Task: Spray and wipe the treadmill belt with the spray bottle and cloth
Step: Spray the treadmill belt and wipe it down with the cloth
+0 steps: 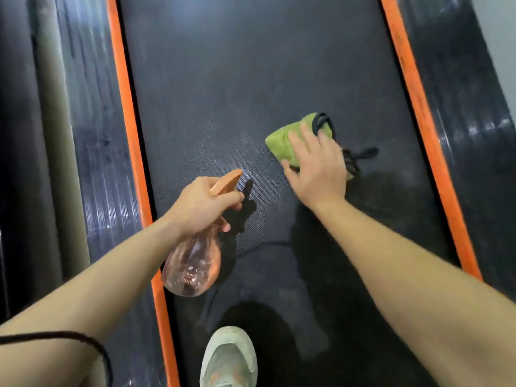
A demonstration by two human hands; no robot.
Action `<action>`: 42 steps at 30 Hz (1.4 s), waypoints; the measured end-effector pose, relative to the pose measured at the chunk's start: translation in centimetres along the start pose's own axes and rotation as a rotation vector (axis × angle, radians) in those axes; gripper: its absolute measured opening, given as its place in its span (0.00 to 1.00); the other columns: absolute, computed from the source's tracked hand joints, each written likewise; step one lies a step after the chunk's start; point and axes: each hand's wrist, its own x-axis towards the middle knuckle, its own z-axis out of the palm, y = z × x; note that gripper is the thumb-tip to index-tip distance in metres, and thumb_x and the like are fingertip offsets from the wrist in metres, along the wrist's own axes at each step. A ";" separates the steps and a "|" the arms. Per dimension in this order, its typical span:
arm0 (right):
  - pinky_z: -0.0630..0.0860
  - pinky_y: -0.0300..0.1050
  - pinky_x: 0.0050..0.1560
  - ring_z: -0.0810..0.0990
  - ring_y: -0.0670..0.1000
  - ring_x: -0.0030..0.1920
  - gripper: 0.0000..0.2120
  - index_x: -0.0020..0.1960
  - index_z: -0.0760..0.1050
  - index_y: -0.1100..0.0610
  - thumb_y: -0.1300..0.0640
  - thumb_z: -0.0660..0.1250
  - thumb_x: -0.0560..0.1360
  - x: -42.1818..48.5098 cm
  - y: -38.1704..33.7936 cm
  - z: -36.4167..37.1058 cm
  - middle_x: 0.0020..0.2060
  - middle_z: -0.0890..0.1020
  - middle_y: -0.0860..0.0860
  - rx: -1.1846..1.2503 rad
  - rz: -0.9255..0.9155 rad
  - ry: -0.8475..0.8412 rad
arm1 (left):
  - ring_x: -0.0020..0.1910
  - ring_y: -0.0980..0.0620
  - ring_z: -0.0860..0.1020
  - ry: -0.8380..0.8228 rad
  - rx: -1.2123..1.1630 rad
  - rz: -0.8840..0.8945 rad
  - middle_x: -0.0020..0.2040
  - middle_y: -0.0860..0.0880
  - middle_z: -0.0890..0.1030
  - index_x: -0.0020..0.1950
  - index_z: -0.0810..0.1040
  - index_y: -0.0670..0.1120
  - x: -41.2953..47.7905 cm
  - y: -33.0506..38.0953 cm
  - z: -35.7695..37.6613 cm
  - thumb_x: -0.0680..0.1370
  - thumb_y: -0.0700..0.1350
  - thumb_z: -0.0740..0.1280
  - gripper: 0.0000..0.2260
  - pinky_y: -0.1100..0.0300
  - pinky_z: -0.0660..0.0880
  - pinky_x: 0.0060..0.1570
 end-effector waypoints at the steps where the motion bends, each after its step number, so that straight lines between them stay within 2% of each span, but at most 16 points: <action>1: 0.69 0.59 0.68 0.71 0.62 0.70 0.28 0.74 0.70 0.51 0.42 0.63 0.77 -4.6 -0.3 0.0 0.76 0.69 0.52 0.007 -0.024 -0.013 | 0.28 0.42 0.82 -0.020 0.011 0.005 0.46 0.43 0.89 0.47 0.82 0.38 0.1 0.3 0.6 0.77 0.45 0.74 0.10 0.46 0.81 0.43; 3: 0.69 0.59 0.70 0.72 0.62 0.71 0.29 0.74 0.72 0.50 0.44 0.67 0.75 -13.0 -0.3 -0.2 0.77 0.70 0.51 0.025 -0.101 -0.051 | 0.30 0.41 0.82 -0.084 0.038 0.007 0.47 0.43 0.88 0.47 0.82 0.39 0.3 1.5 2.0 0.73 0.49 0.74 0.13 0.43 0.82 0.43; 5: 0.69 0.59 0.70 0.74 0.62 0.70 0.28 0.74 0.72 0.50 0.44 0.67 0.75 -18.8 0.8 -0.3 0.77 0.70 0.51 -0.012 -0.136 -0.069 | 0.29 0.42 0.82 -0.183 0.094 0.014 0.48 0.40 0.87 0.46 0.82 0.40 0.6 2.9 4.0 0.69 0.51 0.72 0.15 0.47 0.81 0.39; 9: 0.68 0.59 0.70 0.73 0.61 0.70 0.28 0.75 0.71 0.51 0.43 0.63 0.78 -23.7 2.3 -1.1 0.76 0.71 0.52 -0.072 0.129 -0.061 | 0.28 0.45 0.84 -0.307 0.262 0.070 0.49 0.44 0.88 0.49 0.83 0.40 1.9 5.9 8.1 0.75 0.47 0.73 0.10 0.64 0.74 0.26; 13: 0.63 0.59 0.72 0.71 0.62 0.71 0.28 0.76 0.69 0.50 0.42 0.59 0.78 -23.9 1.6 -1.3 0.76 0.70 0.52 -0.056 0.306 -0.081 | 0.27 0.48 0.84 -0.354 0.349 0.132 0.46 0.43 0.88 0.48 0.82 0.39 2.8 9.2 11.1 0.76 0.47 0.73 0.10 0.55 0.79 0.35; 17: 0.64 0.59 0.72 0.70 0.61 0.73 0.29 0.77 0.66 0.49 0.41 0.58 0.78 -23.8 1.8 -1.1 0.78 0.67 0.51 -0.026 0.317 -0.122 | 0.23 0.52 0.82 -0.301 0.433 0.172 0.33 0.46 0.83 0.43 0.78 0.43 3.4 11.3 13.6 0.77 0.45 0.72 0.07 0.64 0.75 0.25; 22: 0.68 0.62 0.72 0.69 0.62 0.74 0.32 0.79 0.62 0.50 0.41 0.60 0.78 -24.5 1.1 -1.1 0.79 0.64 0.51 -0.034 0.396 -0.143 | 0.25 0.51 0.83 -0.424 0.482 0.156 0.40 0.48 0.88 0.47 0.83 0.40 3.2 12.1 15.0 0.76 0.45 0.74 0.09 0.60 0.79 0.29; 24: 0.67 0.62 0.72 0.68 0.63 0.74 0.34 0.79 0.61 0.51 0.43 0.67 0.77 -25.5 0.4 -1.2 0.80 0.64 0.53 -0.024 0.517 -0.120 | 0.25 0.50 0.83 -0.477 0.556 0.170 0.36 0.47 0.85 0.43 0.80 0.42 2.6 11.7 15.3 0.76 0.45 0.73 0.07 0.59 0.79 0.31; 26: 0.66 0.63 0.73 0.67 0.63 0.75 0.34 0.80 0.59 0.52 0.43 0.65 0.78 -26.7 -0.4 -1.4 0.80 0.62 0.54 -0.019 0.599 -0.121 | 0.25 0.50 0.83 -0.469 0.621 0.188 0.33 0.47 0.83 0.42 0.78 0.45 2.0 10.9 15.4 0.76 0.45 0.72 0.07 0.58 0.80 0.33; 29: 0.67 0.63 0.73 0.67 0.63 0.74 0.32 0.79 0.60 0.53 0.41 0.55 0.79 -26.4 -0.2 -2.0 0.80 0.61 0.54 0.002 0.609 -0.133 | 0.26 0.51 0.84 -0.448 0.565 0.172 0.38 0.45 0.87 0.44 0.82 0.41 1.8 9.7 14.5 0.76 0.46 0.73 0.08 0.55 0.81 0.32; 31: 0.66 0.62 0.73 0.67 0.63 0.74 0.31 0.78 0.64 0.53 0.41 0.57 0.79 -23.9 1.1 -2.3 0.80 0.63 0.54 0.034 0.552 -0.101 | 0.28 0.49 0.86 -0.423 0.492 0.152 0.46 0.43 0.89 0.48 0.85 0.39 2.0 9.4 13.3 0.75 0.46 0.73 0.10 0.49 0.85 0.38; 33: 0.67 0.61 0.71 0.69 0.63 0.73 0.31 0.77 0.66 0.54 0.41 0.60 0.78 -18.7 4.0 -2.4 0.79 0.64 0.54 0.048 0.438 -0.056 | 0.28 0.46 0.85 -0.347 0.403 0.161 0.49 0.44 0.89 0.49 0.85 0.39 2.3 9.0 12.2 0.75 0.46 0.73 0.11 0.55 0.81 0.30; 35: 0.70 0.60 0.68 0.69 0.64 0.72 0.31 0.76 0.67 0.54 0.40 0.60 0.77 -11.0 8.2 -2.5 0.79 0.65 0.54 0.044 0.286 -0.031 | 0.28 0.44 0.84 -0.248 0.270 0.152 0.49 0.45 0.89 0.50 0.85 0.39 2.8 8.6 11.1 0.75 0.47 0.73 0.12 0.61 0.75 0.28; 38: 0.72 0.60 0.66 0.70 0.64 0.71 0.31 0.76 0.67 0.53 0.38 0.60 0.78 -1.5 12.4 -3.3 0.79 0.65 0.55 0.011 0.216 -0.041 | 0.27 0.42 0.82 -0.190 0.118 0.131 0.47 0.45 0.89 0.48 0.84 0.41 3.6 7.7 9.6 0.75 0.49 0.73 0.11 0.57 0.75 0.35; 40: 0.70 0.59 0.68 0.69 0.64 0.72 0.31 0.77 0.67 0.53 0.39 0.60 0.79 -1.2 12.6 -3.3 0.79 0.65 0.55 -0.020 0.225 -0.011 | 0.27 0.43 0.81 -0.180 0.088 0.119 0.45 0.46 0.89 0.49 0.83 0.40 3.7 7.4 8.8 0.76 0.48 0.72 0.12 0.55 0.76 0.38; 42: 0.69 0.60 0.70 0.68 0.65 0.73 0.30 0.77 0.67 0.53 0.40 0.61 0.79 -6.0 11.1 -3.1 0.78 0.66 0.55 -0.028 0.289 0.057 | 0.25 0.44 0.80 -0.168 0.076 0.113 0.45 0.45 0.88 0.51 0.82 0.38 3.4 7.3 8.3 0.78 0.46 0.72 0.11 0.54 0.76 0.37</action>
